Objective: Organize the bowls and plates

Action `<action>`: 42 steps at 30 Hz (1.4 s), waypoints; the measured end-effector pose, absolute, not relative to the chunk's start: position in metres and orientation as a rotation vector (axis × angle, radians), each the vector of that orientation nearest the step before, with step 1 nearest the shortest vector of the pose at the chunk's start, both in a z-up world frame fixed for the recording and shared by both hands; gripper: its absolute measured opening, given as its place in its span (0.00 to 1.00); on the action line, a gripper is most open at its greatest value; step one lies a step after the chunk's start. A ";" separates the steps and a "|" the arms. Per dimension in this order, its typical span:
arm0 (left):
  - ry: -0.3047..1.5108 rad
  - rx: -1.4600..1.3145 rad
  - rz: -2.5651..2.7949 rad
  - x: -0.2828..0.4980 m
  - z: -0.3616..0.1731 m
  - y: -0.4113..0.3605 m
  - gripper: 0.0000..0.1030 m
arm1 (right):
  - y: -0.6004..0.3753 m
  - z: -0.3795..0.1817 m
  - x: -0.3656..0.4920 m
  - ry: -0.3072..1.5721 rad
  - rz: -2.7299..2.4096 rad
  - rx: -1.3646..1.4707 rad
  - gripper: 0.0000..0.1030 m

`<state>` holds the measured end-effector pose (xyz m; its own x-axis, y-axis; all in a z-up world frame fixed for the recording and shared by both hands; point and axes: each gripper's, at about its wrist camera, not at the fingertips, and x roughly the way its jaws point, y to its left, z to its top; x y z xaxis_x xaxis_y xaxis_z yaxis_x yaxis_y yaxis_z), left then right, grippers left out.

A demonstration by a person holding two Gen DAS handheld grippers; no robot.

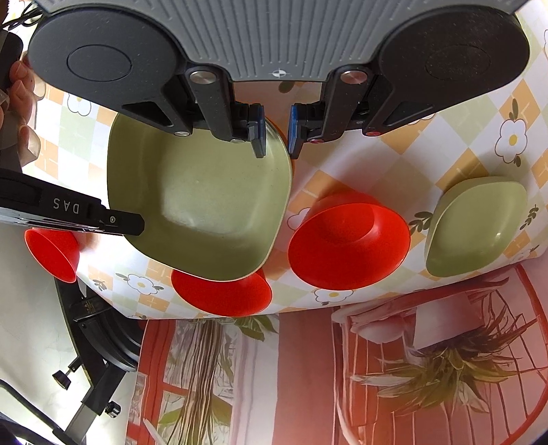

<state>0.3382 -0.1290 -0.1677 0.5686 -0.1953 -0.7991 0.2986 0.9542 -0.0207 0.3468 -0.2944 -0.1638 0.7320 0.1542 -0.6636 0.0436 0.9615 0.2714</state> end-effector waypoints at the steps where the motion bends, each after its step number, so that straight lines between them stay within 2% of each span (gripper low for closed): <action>1: 0.923 0.130 -0.291 0.339 -0.169 -0.130 0.14 | -0.295 -0.164 0.348 0.751 0.057 0.278 0.07; 16: 0.913 0.175 -0.290 0.344 -0.175 -0.134 0.15 | -0.293 -0.171 0.349 0.766 0.046 0.270 0.05; 23: 0.854 0.200 -0.283 0.339 -0.164 -0.132 0.15 | -0.288 -0.177 0.347 0.783 0.019 0.230 0.12; 42: 0.875 0.125 -0.280 0.346 -0.173 -0.122 0.16 | -0.287 -0.181 0.342 0.791 -0.009 0.248 0.16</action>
